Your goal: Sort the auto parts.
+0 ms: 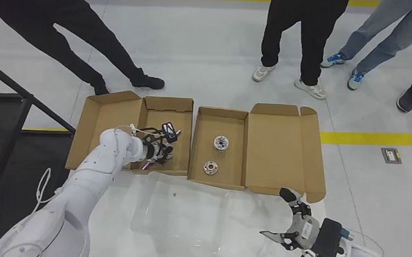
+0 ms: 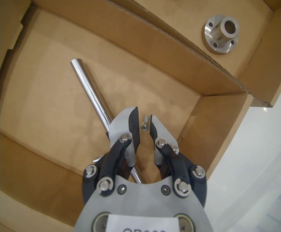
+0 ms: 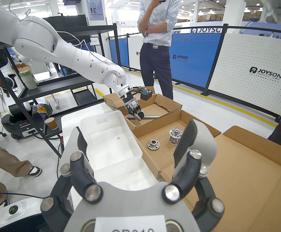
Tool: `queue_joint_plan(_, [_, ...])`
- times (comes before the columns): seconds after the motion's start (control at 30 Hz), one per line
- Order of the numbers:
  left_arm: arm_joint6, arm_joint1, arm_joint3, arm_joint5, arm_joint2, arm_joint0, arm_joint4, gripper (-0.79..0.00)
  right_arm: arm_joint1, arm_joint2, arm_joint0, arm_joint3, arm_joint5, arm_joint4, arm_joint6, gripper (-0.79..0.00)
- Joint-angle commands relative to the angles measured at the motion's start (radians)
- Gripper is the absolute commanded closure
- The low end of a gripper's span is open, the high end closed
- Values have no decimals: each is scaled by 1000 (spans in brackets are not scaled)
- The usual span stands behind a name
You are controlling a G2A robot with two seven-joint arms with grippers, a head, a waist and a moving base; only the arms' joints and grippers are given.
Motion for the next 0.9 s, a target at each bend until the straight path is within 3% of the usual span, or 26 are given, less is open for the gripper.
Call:
queue_joint_plan(0.0, [10,-2,3,0,-2,-2,9,-246,0,0,0,0,0,0,0,-785])
queue_joint_plan(0.13, [44,-2,10,-5,-10,-6,19,-280,0,0,0,0,0,0,0,-785])
queue_joint_plan(0.3, [115,6,14,-12,-25,-8,30,-379,0,0,0,0,0,0,0,-785])
queue_joint_plan(0.37, [152,12,14,-17,-34,-6,32,-511,0,0,0,0,0,0,0,-785])
queue_joint_plan(0.43, [186,19,13,-16,-41,-2,38,-785,0,0,0,0,0,0,0,-785])
queue_joint_plan(0.87, [239,30,0,2,-58,14,28,-785,0,0,0,0,0,0,0,-785])
